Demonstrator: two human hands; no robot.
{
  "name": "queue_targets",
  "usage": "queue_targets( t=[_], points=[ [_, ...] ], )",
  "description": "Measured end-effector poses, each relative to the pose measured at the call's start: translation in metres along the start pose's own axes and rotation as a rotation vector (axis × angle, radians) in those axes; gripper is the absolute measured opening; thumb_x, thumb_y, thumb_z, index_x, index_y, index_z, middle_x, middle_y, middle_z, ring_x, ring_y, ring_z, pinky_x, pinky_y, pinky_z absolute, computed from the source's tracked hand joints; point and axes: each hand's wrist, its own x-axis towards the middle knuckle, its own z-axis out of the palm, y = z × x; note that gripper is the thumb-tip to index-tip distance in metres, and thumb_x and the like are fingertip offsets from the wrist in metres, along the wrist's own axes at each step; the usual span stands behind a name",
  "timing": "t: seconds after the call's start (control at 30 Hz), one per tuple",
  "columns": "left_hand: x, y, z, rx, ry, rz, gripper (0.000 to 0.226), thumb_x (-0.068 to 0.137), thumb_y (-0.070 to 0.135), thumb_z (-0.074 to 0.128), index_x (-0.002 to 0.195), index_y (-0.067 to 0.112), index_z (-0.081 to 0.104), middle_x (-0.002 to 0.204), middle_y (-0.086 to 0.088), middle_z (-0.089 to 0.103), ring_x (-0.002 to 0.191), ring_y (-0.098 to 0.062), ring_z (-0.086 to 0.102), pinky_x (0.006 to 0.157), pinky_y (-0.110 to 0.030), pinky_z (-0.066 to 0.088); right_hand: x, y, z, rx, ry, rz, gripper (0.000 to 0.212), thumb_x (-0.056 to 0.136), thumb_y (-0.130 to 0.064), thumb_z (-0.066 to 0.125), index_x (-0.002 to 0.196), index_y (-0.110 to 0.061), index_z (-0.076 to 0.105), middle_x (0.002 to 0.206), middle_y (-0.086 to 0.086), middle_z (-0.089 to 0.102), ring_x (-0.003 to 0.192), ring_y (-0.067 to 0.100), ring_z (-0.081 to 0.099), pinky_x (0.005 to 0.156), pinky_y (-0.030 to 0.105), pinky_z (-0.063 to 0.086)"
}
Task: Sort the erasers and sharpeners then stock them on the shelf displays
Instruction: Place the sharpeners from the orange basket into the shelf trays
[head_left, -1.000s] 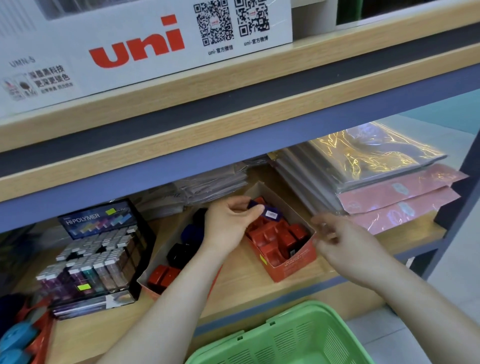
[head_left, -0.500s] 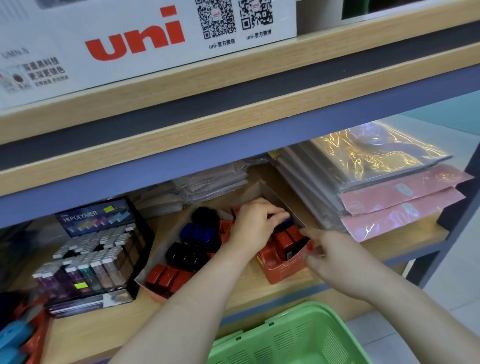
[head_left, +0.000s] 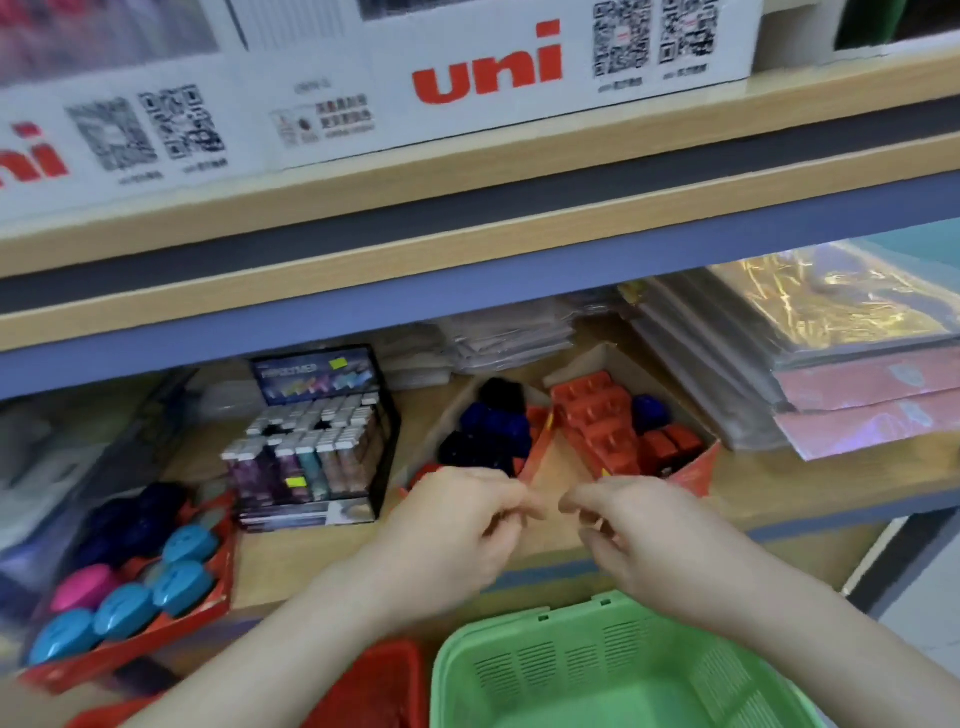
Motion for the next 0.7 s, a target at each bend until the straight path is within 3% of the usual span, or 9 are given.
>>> queue_targets(
  t=[0.13, 0.3, 0.53, 0.7],
  points=[
    [-0.097, -0.044, -0.034, 0.041, -0.197, -0.071, 0.029, 0.081, 0.014, 0.051, 0.098, 0.022, 0.073, 0.095, 0.009, 0.071, 0.089, -0.001, 0.058, 0.079, -0.001, 0.035, 0.004, -0.073, 0.047, -0.014, -0.271, -0.19, 0.025, 0.091, -0.025, 0.043, 0.113, -0.026, 0.057, 0.103, 0.001, 0.067, 0.1, 0.024, 0.06, 0.082, 0.035, 0.05],
    [-0.228, -0.139, -0.043, 0.186, -0.323, -0.3, 0.03, 0.08, 0.024, 0.048, 0.099, 0.029, 0.071, 0.099, 0.013, 0.072, 0.094, -0.003, 0.062, 0.084, -0.016, 0.043, 0.015, -0.151, 0.136, -0.007, -0.53, -0.3, 0.028, 0.091, -0.023, 0.047, 0.115, -0.024, 0.06, 0.107, 0.004, 0.068, 0.105, 0.026, 0.06, 0.083, 0.032, 0.045],
    [-0.386, -0.258, 0.029, 0.177, -0.442, -0.63, 0.04, 0.081, 0.026, 0.04, 0.106, 0.025, 0.07, 0.109, 0.005, 0.071, 0.104, -0.016, 0.064, 0.087, -0.024, 0.045, 0.007, -0.203, 0.306, 0.04, -0.861, -0.083, 0.042, 0.087, -0.024, 0.055, 0.129, -0.026, 0.057, 0.123, 0.005, 0.066, 0.115, 0.023, 0.059, 0.091, 0.025, 0.043],
    [-0.432, -0.294, 0.146, 0.122, -0.655, -0.659, 0.037, 0.088, 0.021, 0.048, 0.124, 0.024, 0.058, 0.119, -0.008, 0.065, 0.113, -0.027, 0.059, 0.09, -0.032, 0.047, -0.029, -0.205, 0.408, -0.106, -1.052, 0.13, 0.059, 0.087, -0.025, 0.056, 0.143, -0.022, 0.037, 0.136, 0.012, 0.055, 0.124, 0.028, 0.054, 0.094, 0.029, 0.045]
  ],
)
